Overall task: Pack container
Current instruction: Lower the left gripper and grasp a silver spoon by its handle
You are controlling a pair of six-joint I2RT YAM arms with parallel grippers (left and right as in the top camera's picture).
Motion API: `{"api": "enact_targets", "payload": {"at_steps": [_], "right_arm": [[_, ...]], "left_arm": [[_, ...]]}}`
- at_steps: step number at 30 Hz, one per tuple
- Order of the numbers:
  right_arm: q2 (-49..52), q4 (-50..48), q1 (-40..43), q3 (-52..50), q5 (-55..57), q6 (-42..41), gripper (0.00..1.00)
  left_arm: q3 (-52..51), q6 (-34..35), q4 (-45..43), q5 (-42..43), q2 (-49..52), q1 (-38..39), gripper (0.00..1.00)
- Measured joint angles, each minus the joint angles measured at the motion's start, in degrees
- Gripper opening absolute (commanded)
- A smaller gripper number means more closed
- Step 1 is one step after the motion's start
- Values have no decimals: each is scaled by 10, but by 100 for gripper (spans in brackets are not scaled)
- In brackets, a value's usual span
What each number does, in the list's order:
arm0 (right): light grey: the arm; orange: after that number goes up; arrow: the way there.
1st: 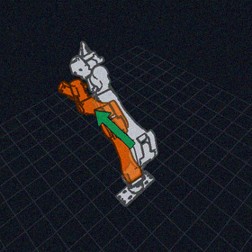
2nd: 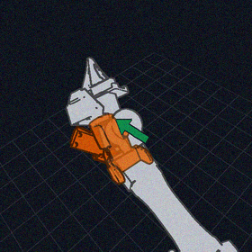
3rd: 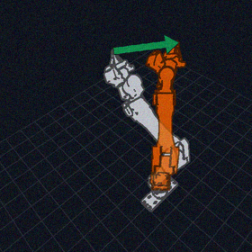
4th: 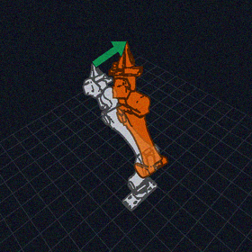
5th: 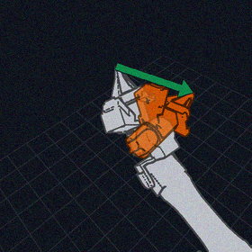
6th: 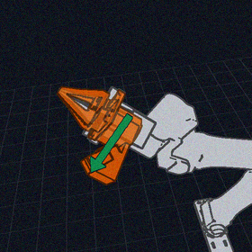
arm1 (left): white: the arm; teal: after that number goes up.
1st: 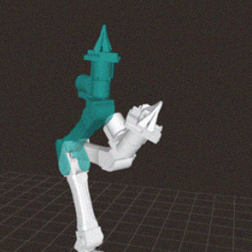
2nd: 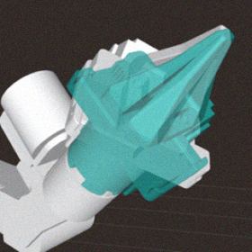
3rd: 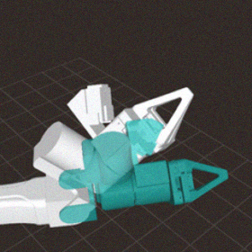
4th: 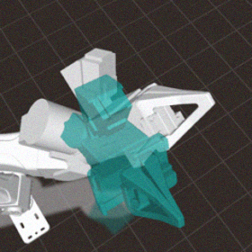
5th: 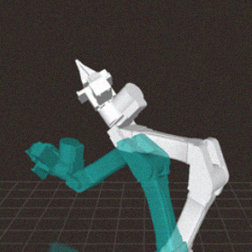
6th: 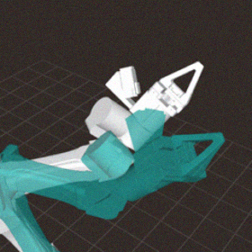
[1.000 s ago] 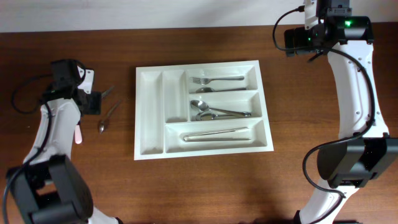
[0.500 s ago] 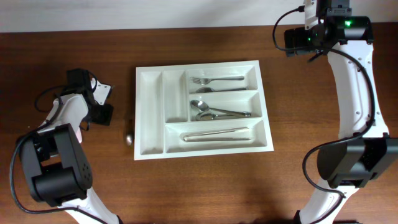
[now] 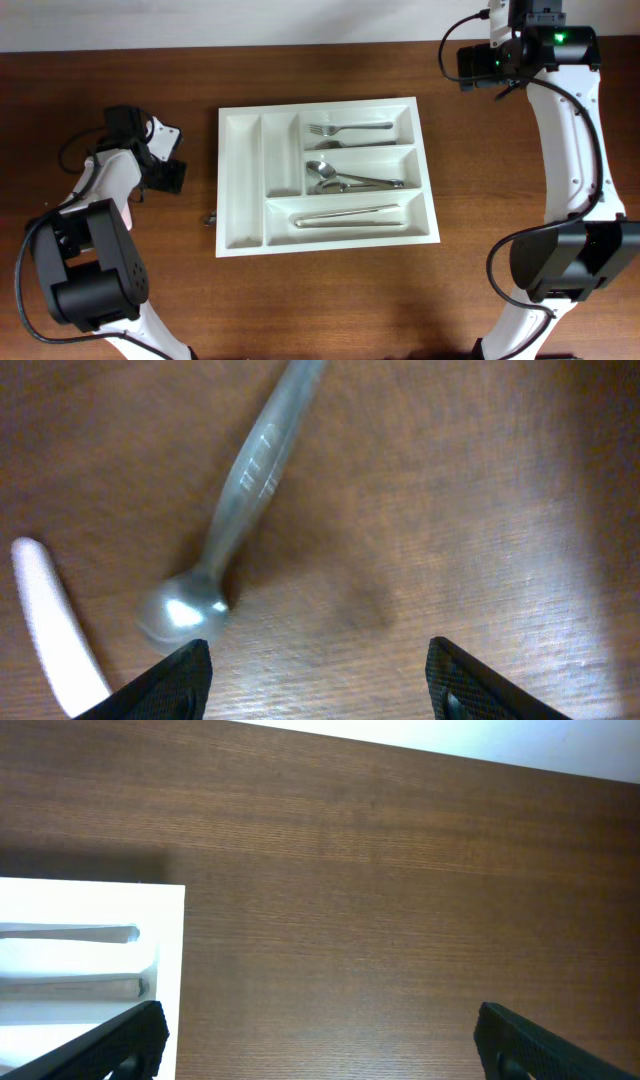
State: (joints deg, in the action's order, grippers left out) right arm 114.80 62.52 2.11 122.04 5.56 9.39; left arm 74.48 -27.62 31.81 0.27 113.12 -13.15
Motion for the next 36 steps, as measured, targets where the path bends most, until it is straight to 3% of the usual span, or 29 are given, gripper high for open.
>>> {"api": "enact_targets", "payload": {"at_steps": [7,15,29,36], "right_arm": [[0,0,0,0,0,0,99],[0,0,0,0,0,0,99],[0,0,0,0,0,0,99],[0,0,0,0,0,1,99]], "left_arm": [[76,0,-20,-16,0,0,71],[83,-42,-28,-35,0,-22,69],[83,-182,-23,20,43,-53,70],[83,-213,3,43,44,-53,69]]}}
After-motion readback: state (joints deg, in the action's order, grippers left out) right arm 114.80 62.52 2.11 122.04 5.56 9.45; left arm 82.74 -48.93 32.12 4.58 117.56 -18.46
